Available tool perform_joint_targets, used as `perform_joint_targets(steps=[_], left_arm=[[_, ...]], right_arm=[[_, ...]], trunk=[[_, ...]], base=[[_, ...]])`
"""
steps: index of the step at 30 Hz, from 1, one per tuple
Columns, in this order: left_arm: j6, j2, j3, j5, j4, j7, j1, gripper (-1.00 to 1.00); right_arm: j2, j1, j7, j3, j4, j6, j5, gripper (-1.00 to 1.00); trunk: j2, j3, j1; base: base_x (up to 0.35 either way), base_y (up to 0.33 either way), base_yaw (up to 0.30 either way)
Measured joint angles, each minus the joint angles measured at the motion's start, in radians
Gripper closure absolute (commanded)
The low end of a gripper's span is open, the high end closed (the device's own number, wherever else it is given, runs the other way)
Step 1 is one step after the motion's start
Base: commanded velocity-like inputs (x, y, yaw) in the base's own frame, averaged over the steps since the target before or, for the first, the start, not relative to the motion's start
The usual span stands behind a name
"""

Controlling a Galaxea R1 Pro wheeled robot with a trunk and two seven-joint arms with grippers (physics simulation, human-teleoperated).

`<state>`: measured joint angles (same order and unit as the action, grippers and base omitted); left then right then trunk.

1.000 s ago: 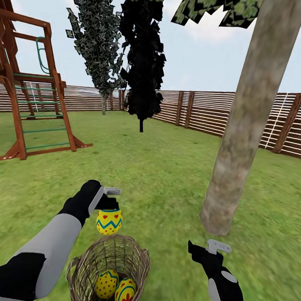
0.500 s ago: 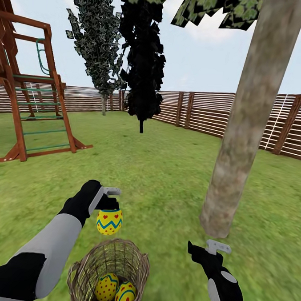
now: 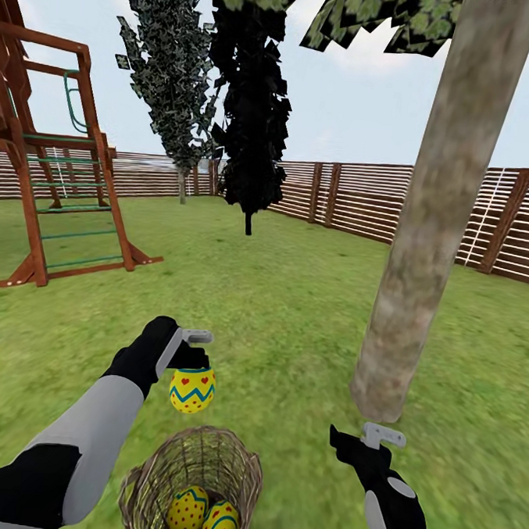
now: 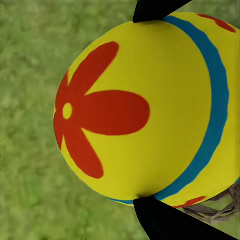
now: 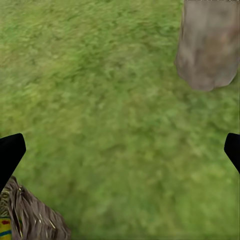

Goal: Take the three Easter eggs out of the wicker basket on the lawn in the garden, then place them on the lawn next to a single tree (choose any tree) so that all three eggs are next to the same tree and none are left in the basket.

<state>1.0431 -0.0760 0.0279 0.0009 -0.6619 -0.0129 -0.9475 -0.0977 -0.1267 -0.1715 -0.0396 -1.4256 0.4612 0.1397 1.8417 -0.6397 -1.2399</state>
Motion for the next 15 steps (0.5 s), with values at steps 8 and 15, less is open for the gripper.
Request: perform_joint_targets(steps=[8,15], left_arm=[[0.0,0.0,0.0,-0.001,-0.001,0.0,0.0,1.0],[0.0,0.0,0.0,-0.001,-0.001,0.0,0.001,1.0]], right_arm=[[0.0,0.0,0.0,0.0,0.002,0.0,0.0,-1.0],[0.0,0.0,0.0,0.001,0.006,0.0,0.0,-1.0]], trunk=[[-0.056,0.025,0.031],[-0.105,0.047,0.058]], base=[[0.0,0.0,0.0],[0.0,0.0,0.0]])
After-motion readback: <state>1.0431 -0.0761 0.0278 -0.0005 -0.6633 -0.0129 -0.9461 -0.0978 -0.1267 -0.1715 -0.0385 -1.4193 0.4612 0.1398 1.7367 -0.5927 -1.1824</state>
